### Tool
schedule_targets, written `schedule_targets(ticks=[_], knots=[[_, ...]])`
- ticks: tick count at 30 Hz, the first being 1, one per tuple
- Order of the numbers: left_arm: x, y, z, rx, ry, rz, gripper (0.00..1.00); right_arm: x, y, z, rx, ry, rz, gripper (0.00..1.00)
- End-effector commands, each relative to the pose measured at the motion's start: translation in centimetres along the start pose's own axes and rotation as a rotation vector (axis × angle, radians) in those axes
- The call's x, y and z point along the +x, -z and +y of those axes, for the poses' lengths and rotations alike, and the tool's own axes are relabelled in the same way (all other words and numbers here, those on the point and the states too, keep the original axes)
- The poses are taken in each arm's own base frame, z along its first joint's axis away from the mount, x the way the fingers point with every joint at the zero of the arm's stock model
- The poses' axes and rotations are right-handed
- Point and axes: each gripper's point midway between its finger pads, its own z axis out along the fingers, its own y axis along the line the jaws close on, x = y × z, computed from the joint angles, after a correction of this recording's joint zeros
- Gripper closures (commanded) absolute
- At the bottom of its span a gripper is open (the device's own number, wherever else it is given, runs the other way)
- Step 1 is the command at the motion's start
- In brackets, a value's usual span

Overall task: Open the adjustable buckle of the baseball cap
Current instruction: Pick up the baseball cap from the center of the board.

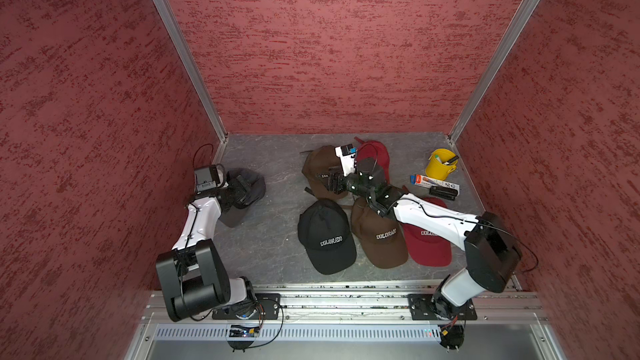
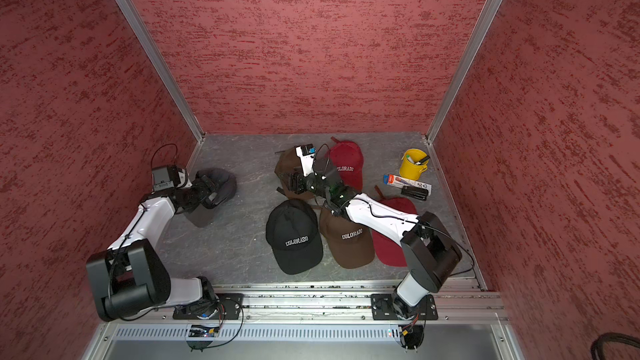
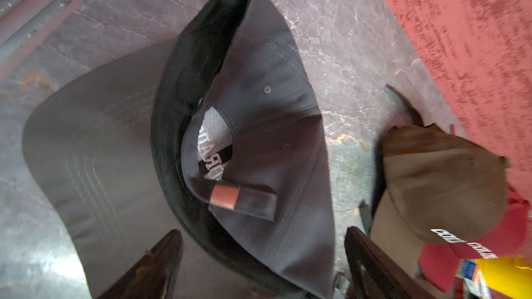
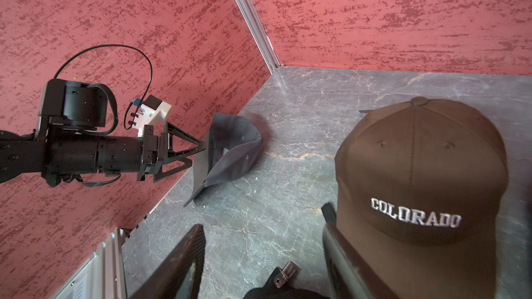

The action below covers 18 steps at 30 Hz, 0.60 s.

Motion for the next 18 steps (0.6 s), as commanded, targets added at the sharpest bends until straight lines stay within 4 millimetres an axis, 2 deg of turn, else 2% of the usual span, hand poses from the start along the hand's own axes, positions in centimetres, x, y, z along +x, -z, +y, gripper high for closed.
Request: schedule_targets(ticks=[1,11,18], knots=[[-2.5,-0.6,-0.3,-0.001,-0.094,-0.068,0.11,-2.1,1.0,0.9,0.006,0.035,-0.041,0.35],[-5.3,-2.2,-0.1,-0.047,-0.197,-0.145,0.15,-2.3,-0.1,0.4,0.028,0.035,-0.038,0.35],[-5.9,-4.1,-0.5,-0.044,-0.231,-0.154,0.17,-2.7,-1.7,0.2,0.032,0.062,-0.020,0.35]])
